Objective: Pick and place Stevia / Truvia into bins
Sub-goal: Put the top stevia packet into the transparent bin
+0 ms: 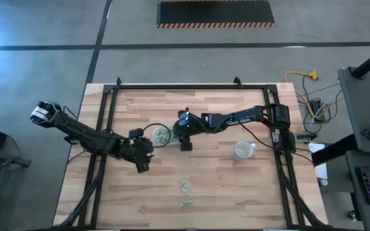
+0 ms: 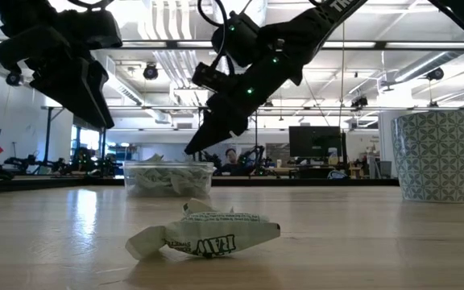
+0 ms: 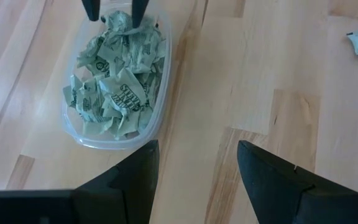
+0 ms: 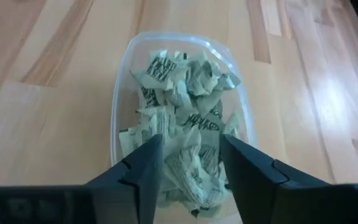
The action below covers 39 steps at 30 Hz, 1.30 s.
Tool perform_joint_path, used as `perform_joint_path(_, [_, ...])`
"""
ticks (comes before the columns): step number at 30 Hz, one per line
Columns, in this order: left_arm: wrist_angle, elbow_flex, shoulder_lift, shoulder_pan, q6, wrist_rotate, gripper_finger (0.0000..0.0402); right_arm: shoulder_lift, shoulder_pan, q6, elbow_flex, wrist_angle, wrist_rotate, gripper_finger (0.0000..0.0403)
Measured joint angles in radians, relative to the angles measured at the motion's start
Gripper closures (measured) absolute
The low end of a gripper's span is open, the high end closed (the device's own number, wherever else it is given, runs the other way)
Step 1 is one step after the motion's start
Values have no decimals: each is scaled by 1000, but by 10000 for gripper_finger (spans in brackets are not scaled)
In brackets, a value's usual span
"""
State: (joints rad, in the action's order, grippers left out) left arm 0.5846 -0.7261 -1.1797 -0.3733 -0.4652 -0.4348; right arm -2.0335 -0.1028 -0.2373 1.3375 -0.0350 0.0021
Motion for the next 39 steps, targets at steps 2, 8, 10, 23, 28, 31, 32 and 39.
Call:
perform_joint_path(2, [0,0,0,0,0,0,201,1,0,8,3,-24,2,237])
perform_joint_path(8, [-67,5,0,-5,22,4,201,64,11,36,7,-131,27,225])
perform_joint_path(10, [-143,17,0,-13,78,22,201,103,24,36,0,-194,27,227])
perform_joint_path(23, [-590,54,-153,-33,392,110,201,341,162,108,-120,-317,24,238])
perform_joint_path(28, [-826,60,-288,-33,508,234,201,388,224,186,-216,-320,26,241])
perform_joint_path(31, [-887,41,-364,-33,547,278,201,407,255,237,-282,-294,26,241])
perform_joint_path(32, [-903,33,-386,-32,551,295,201,414,265,254,-305,-286,26,241])
perform_joint_path(39, [-921,-51,-539,-34,525,375,201,449,319,345,-445,-184,26,247])
